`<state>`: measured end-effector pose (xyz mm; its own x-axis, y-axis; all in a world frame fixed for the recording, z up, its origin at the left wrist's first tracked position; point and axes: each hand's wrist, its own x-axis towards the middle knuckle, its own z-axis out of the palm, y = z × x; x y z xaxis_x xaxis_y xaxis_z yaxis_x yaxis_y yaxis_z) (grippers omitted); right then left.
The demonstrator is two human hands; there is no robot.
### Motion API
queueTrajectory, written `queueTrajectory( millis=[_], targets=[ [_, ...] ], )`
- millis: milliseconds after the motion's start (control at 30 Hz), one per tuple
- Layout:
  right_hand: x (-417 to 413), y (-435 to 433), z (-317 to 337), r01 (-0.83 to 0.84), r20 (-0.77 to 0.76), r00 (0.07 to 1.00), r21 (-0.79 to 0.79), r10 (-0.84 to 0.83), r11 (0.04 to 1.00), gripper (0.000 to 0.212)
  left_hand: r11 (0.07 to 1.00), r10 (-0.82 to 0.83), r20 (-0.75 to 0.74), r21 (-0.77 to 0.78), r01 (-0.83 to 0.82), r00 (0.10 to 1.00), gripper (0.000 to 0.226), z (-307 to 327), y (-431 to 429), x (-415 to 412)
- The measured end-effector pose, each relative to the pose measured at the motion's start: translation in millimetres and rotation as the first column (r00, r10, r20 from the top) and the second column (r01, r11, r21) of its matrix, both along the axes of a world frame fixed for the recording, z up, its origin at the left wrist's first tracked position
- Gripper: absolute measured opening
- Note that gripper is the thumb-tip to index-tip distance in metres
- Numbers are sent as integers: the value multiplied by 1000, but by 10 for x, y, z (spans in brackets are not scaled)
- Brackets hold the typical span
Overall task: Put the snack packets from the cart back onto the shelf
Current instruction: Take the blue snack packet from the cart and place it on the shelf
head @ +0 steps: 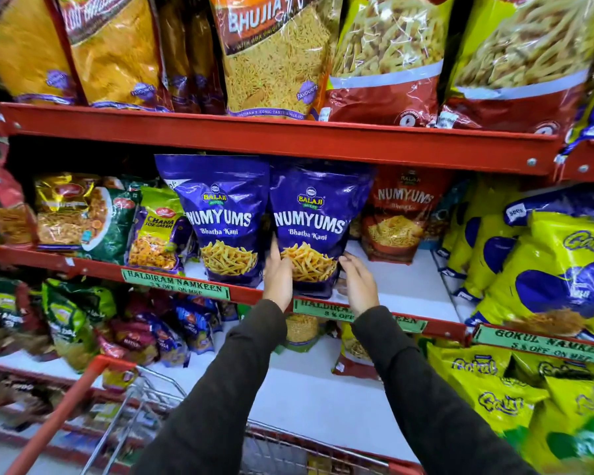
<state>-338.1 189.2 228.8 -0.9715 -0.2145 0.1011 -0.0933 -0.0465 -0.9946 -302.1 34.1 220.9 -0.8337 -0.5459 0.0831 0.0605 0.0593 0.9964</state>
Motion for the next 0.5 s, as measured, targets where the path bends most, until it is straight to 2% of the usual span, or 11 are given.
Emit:
queueTrajectory(
  millis=[200, 300, 400, 500],
  targets=[
    [113, 69, -41, 4, -42, 999, 92, 0, 996, 19, 999, 4, 71, -55, 0, 997, 76, 223, 92, 320],
    [107, 110, -31, -40, -52, 998, 120, 46, 992, 32, 999, -2, 81, -47, 6, 997, 71, 319, 153, 433],
    [328, 168, 61, -3, -116, 993, 159, 22, 987, 46, 993, 81, -14, -81, -82, 997, 58, 314, 277, 597],
    [614, 295, 56, 125, -268, 959, 122, -88, 985, 34, 958, 218, -202, -141, -248, 955, 40, 186, 452, 809]
  ],
)
